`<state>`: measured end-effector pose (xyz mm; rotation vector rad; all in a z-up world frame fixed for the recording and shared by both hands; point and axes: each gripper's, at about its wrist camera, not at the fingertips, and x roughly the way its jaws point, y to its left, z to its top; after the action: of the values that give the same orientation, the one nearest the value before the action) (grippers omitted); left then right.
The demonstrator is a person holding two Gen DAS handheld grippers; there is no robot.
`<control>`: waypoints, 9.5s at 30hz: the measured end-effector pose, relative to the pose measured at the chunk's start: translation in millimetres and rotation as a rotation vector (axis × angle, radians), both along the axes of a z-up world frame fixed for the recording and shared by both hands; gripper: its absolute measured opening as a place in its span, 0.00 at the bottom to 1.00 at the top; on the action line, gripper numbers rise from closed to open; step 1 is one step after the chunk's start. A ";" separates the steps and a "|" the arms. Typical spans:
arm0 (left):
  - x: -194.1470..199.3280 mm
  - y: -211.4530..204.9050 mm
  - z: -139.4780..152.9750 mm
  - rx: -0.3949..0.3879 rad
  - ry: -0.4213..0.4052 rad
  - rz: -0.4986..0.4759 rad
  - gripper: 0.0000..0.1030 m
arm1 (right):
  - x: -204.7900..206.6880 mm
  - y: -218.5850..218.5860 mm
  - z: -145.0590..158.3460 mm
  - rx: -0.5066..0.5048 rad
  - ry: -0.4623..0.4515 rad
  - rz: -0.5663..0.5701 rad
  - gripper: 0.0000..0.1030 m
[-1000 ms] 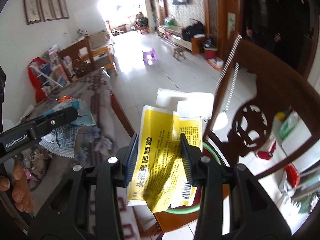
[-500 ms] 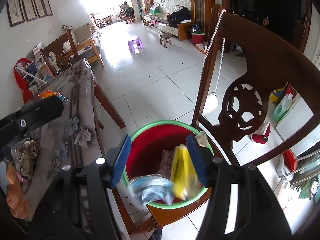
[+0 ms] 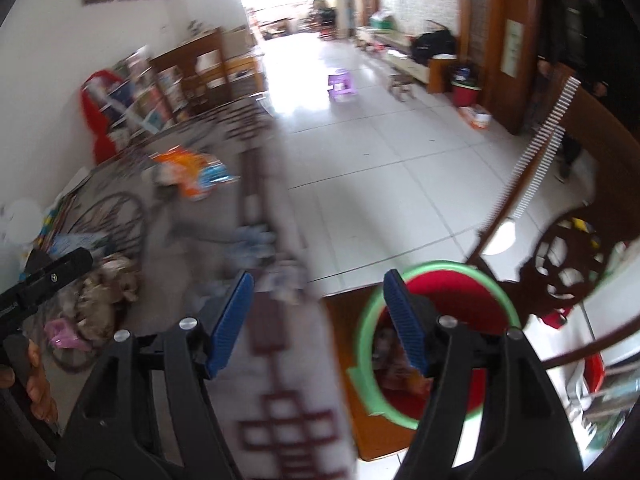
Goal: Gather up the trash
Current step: 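Move both tools back over the table, then grasp the pink wrapper with the left tool while the right tool grasps the toothpaste box, then carry the pink wrapper and toothpaste box toward the red bucket with both tools, then open both tools over the red bucket to drop the wrapper and box, then move both tools back over the table, then grasp the plastic bottle with the left tool while the right tool grasps crumpled newspaper, then carry the bottle and crumpled newspaper toward the red bucket with both tools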
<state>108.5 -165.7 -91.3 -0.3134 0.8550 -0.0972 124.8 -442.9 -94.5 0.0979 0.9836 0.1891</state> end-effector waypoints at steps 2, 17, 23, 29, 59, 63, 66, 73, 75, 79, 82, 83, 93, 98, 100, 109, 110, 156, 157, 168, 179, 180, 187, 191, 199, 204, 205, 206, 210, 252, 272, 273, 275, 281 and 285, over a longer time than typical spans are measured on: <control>-14.5 41.1 -5.9 0.018 0.009 0.047 0.77 | -0.6 37.6 1.9 0.002 0.004 0.058 0.67; -76.3 175.6 -58.7 0.329 0.098 -0.395 0.86 | -39.3 221.0 2.4 0.067 0.071 0.265 0.69; -70.2 153.3 -87.5 0.488 0.109 -0.590 0.85 | -47.4 254.2 5.4 0.037 0.082 0.288 0.72; -72.4 143.3 -106.0 0.535 0.142 -0.633 0.47 | -32.4 286.9 13.9 -0.019 0.064 0.375 0.72; -67.1 272.8 -36.9 0.068 0.101 0.064 0.21 | 74.0 469.6 -84.2 -0.249 0.164 0.757 0.86; -64.1 275.6 -43.8 0.059 0.125 0.074 0.21 | 97.8 470.3 -91.3 -0.189 0.255 0.741 0.88; -64.5 278.1 -47.8 0.067 0.139 0.082 0.21 | 103.6 472.4 -99.1 -0.200 0.305 0.760 0.85; -68.3 283.9 -48.5 0.057 0.148 0.125 0.21 | 80.0 469.3 -90.1 -0.242 0.238 0.782 0.42; -70.4 284.8 -45.0 0.057 0.141 0.138 0.21 | 72.2 462.5 -77.8 -0.218 0.210 0.759 0.42; -75.1 283.0 -35.6 0.083 0.118 0.150 0.21 | 53.1 436.4 -42.4 -0.117 0.177 0.660 0.42; -78.8 279.0 -27.9 0.087 0.101 0.157 0.21 | 26.0 411.6 -13.2 -0.036 0.132 0.605 0.42; -80.3 276.3 -23.8 0.089 0.093 0.160 0.21 | 18.1 404.5 -5.3 -0.020 0.116 0.593 0.42; -81.6 245.7 17.7 0.130 -0.002 0.140 0.21 | -33.4 336.8 51.8 0.089 -0.041 0.414 0.42; -82.0 227.4 36.6 0.136 -0.049 0.122 0.21 | -45.7 315.2 56.3 0.111 -0.062 0.364 0.42; -82.7 220.5 41.0 0.139 -0.059 0.114 0.21 | -50.7 306.5 55.7 0.121 -0.062 0.349 0.42; -85.7 187.5 50.0 0.153 -0.077 0.072 0.21 | -62.9 267.3 54.3 0.133 -0.070 0.302 0.42; -85.7 184.4 50.6 0.155 -0.079 0.070 0.21 | -63.8 264.5 54.3 0.135 -0.070 0.299 0.42; -7.1 -53.2 52.5 0.153 -0.052 -0.087 0.22 | -22.0 7.3 29.1 0.192 -0.065 0.080 0.42; -3.8 -60.7 52.5 0.153 -0.052 -0.098 0.22 | -21.2 1.0 28.1 0.191 -0.065 0.069 0.42; 23.4 -130.5 50.5 0.094 -0.064 -0.222 0.22 | -20.5 -69.5 12.3 0.172 -0.043 -0.077 0.42; 52.6 -209.8 37.7 0.021 -0.050 -0.383 0.24 | -28.2 -137.4 -10.8 0.141 0.016 -0.225 0.42; 55.6 -217.9 35.3 0.013 -0.045 -0.398 0.25 | -29.3 -143.4 -13.5 0.135 0.023 -0.240 0.42; 67.3 -262.2 16.9 -0.020 -0.009 -0.483 0.26 | -33.7 -175.5 -29.1 0.114 0.075 -0.321 0.42; 72.3 -275.6 9.3 -0.041 0.004 -0.513 0.30 | -36.0 -183.3 -33.2 0.107 0.091 -0.347 0.42; 72.7 -273.3 6.0 -0.042 -0.027 -0.496 0.71 | -39.0 -187.4 -37.3 0.099 0.111 -0.406 0.67; 67.5 -239.5 10.1 -0.033 -0.033 -0.431 0.73 | -37.0 -176.6 -28.9 0.090 0.096 -0.393 0.67; 64.7 -225.7 11.7 -0.031 -0.040 -0.402 0.74 | -35.6 -170.8 -27.0 0.090 0.095 -0.382 0.67; 63.4 -214.7 12.7 -0.026 -0.046 -0.381 0.76 | -34.0 -168.2 -27.2 0.088 0.094 -0.376 0.67; 55.0 -151.2 18.4 0.025 -0.070 -0.235 0.76 | -26.6 -142.1 -24.5 0.088 0.090 -0.328 0.68; -61.5 292.7 -68.3 0.093 0.205 0.258 0.59 | -24.2 302.5 -46.0 0.073 0.264 0.132 0.72; -68.6 278.1 -70.4 0.084 0.200 0.218 0.60 | -33.3 303.8 -41.5 0.092 0.218 0.175 0.47; -67.3 276.1 -72.8 0.081 0.208 0.216 0.60 | -36.8 304.2 -38.8 0.084 0.209 0.182 0.47; -65.8 271.8 -78.3 0.074 0.223 0.209 0.60 | -42.9 303.9 -32.7 0.071 0.188 0.192 0.47; -63.6 267.8 -88.9 0.028 0.258 0.233 0.75 | -55.9 293.8 -7.2 0.064 0.113 0.192 0.47; -65.2 265.2 -87.3 0.031 0.253 0.240 0.66 | -63.7 286.0 4.3 0.071 0.075 0.186 0.47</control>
<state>43.4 99.5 -178.6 -0.4026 1.0616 0.1829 61.1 -156.8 -90.3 0.0792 1.0614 0.3933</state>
